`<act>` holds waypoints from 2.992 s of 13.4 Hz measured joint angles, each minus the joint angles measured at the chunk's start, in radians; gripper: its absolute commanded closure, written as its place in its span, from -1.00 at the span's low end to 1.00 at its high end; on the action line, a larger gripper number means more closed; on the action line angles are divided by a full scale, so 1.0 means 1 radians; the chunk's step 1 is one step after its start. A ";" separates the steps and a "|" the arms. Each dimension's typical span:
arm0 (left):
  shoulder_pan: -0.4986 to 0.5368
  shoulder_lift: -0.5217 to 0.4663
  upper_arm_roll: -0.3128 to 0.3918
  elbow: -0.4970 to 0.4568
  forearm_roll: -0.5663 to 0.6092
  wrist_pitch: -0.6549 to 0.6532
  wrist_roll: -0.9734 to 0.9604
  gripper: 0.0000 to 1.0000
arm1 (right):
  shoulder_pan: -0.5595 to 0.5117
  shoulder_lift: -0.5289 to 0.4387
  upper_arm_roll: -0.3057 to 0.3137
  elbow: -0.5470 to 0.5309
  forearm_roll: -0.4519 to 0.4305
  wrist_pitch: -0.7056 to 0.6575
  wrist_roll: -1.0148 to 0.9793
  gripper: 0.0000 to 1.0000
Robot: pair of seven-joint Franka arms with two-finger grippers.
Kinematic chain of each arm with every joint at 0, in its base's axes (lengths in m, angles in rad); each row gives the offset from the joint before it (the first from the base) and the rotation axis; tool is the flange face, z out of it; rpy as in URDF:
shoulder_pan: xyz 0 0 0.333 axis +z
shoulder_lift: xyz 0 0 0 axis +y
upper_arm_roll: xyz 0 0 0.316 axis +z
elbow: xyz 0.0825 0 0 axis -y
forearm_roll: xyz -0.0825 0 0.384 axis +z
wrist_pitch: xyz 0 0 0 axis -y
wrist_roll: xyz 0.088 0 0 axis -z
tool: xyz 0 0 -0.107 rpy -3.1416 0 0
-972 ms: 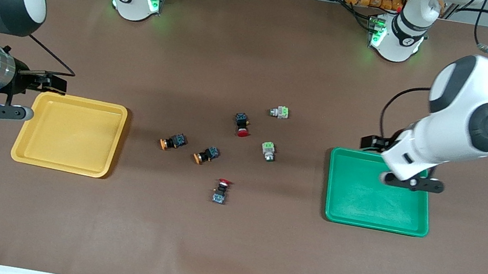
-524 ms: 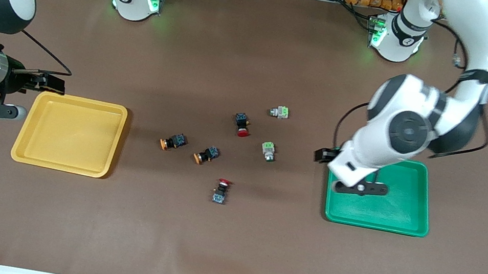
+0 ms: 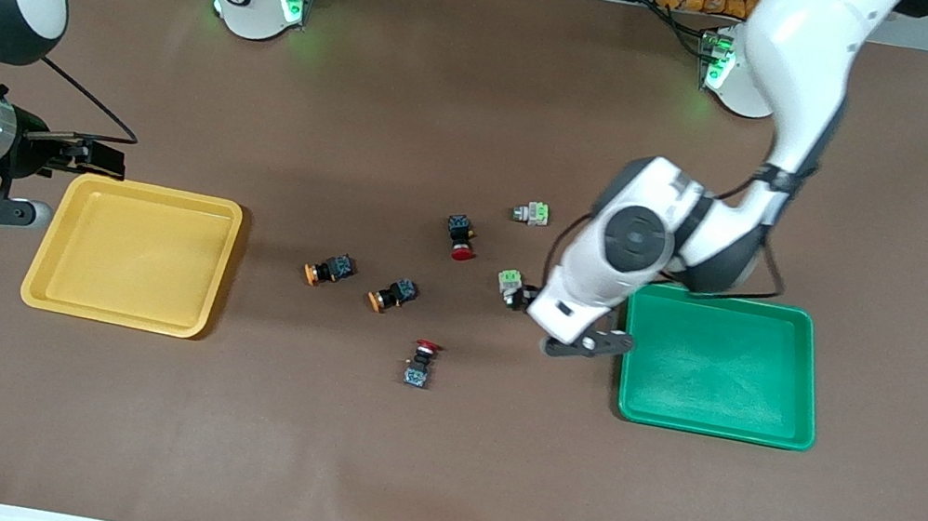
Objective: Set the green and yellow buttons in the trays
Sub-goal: 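Reach the left gripper down to the green-capped button, then close the left gripper on the green-capped button and lift, then lower the green button into the green tray while the right gripper reaches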
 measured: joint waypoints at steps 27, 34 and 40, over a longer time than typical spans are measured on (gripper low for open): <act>-0.015 0.132 0.015 0.028 0.031 0.069 -0.036 0.85 | -0.002 0.001 -0.001 -0.001 0.001 0.000 -0.001 -1.00; 0.169 0.043 0.018 0.023 0.032 -0.130 0.269 0.73 | -0.002 0.025 -0.001 -0.003 0.128 0.000 0.011 -1.00; 0.287 0.060 0.019 -0.009 0.038 -0.131 0.440 0.62 | 0.013 0.088 0.006 -0.003 0.185 0.068 0.060 -1.00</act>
